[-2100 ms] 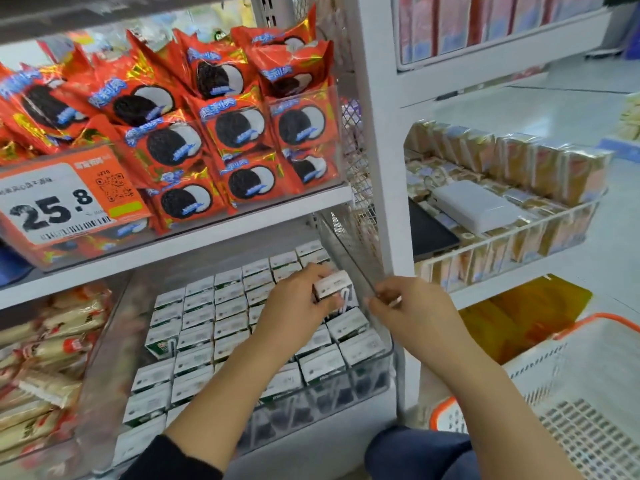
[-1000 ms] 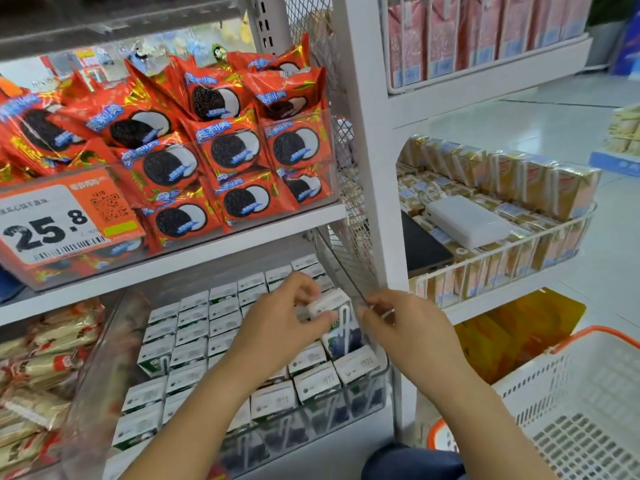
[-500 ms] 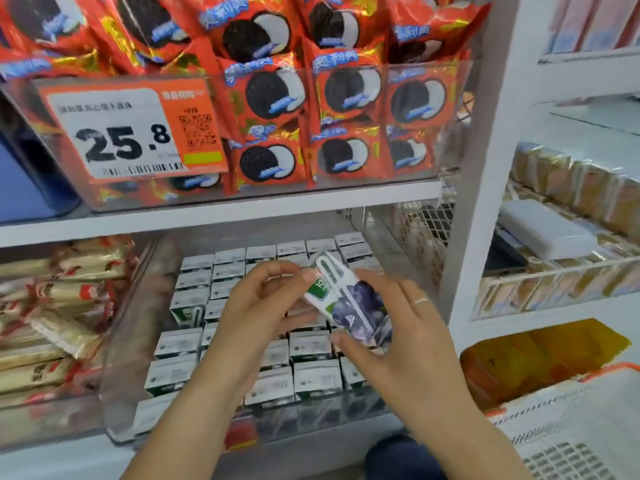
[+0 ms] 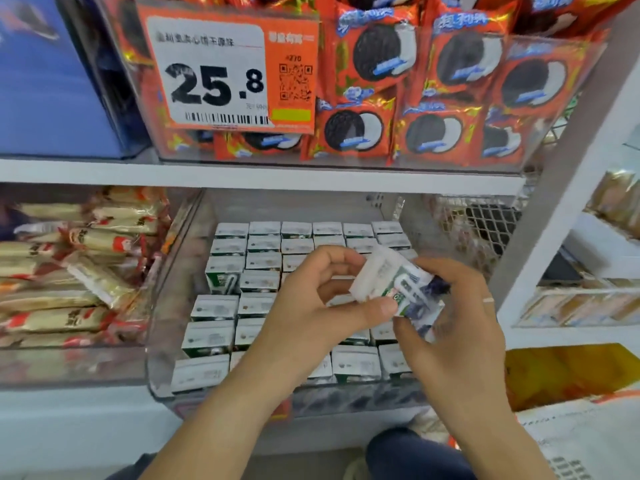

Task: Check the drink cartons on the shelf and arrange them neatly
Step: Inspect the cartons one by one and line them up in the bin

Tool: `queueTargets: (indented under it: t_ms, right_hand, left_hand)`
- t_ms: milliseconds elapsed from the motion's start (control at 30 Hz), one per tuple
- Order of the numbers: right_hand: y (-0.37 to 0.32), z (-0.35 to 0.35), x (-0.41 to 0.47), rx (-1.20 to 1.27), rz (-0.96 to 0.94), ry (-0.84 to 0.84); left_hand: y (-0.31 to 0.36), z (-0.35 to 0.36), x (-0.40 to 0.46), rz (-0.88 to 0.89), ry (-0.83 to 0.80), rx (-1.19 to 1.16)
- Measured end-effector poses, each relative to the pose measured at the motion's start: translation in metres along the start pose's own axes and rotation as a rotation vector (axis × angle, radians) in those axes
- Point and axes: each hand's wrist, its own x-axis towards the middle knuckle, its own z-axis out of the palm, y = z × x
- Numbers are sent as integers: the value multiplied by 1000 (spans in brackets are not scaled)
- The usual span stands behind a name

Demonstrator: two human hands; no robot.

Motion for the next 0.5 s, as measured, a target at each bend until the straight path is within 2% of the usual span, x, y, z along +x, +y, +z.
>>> queueTargets:
  t_ms: [300,500]
  right_hand:
    - [3,-2,-1,-26,-108,105]
    - [0,-4,-2,-73,-220,129]
  left_hand:
    - [0,1,0,-26,-59,22]
    - [0,-6,5,-132,-54,-235]
